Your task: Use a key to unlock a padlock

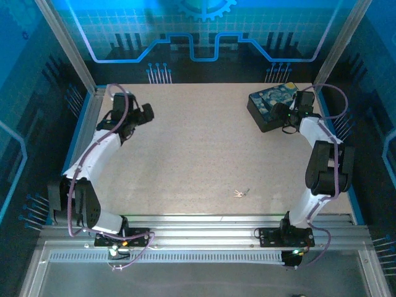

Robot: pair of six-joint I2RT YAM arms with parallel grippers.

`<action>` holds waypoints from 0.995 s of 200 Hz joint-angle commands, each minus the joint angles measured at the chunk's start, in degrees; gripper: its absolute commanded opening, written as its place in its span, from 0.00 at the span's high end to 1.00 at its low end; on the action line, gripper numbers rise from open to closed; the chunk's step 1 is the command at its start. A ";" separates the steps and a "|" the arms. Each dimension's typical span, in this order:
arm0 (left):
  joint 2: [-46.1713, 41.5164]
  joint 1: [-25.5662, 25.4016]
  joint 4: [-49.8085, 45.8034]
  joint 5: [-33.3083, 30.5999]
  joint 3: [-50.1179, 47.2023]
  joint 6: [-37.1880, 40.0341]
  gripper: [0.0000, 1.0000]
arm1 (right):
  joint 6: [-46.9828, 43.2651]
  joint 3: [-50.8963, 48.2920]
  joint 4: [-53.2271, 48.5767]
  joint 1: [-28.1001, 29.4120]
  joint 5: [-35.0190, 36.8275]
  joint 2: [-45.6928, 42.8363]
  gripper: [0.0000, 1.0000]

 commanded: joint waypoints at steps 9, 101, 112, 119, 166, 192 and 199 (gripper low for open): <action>0.80 -3.61 -10.01 -2.07 1.67 -2.04 0.01 | -1.35 4.28 -4.36 -2.15 1.64 1.05 0.12; 1.22 -7.02 -12.16 -1.86 3.06 -1.75 0.01 | -4.35 14.27 -6.17 -7.89 -2.86 12.84 0.14; 1.00 -7.42 -11.97 -1.90 2.74 -1.74 0.01 | -3.50 15.30 -5.68 -8.14 -3.96 14.30 0.15; 0.81 -7.73 -11.87 -2.00 2.54 -1.78 0.01 | -2.97 15.69 -5.29 -8.21 -4.41 14.94 0.16; -0.09 -8.66 -11.70 -2.48 1.65 -1.48 0.01 | -0.09 17.95 -3.74 -8.26 -7.34 17.87 0.16; 0.14 -9.20 -11.52 -2.41 2.24 -1.13 0.01 | -0.82 19.46 -4.02 -8.26 -7.52 19.50 0.17; 0.34 -9.27 -11.64 -2.37 2.54 -0.91 0.01 | -1.11 19.90 -4.16 -8.26 -8.09 20.05 0.18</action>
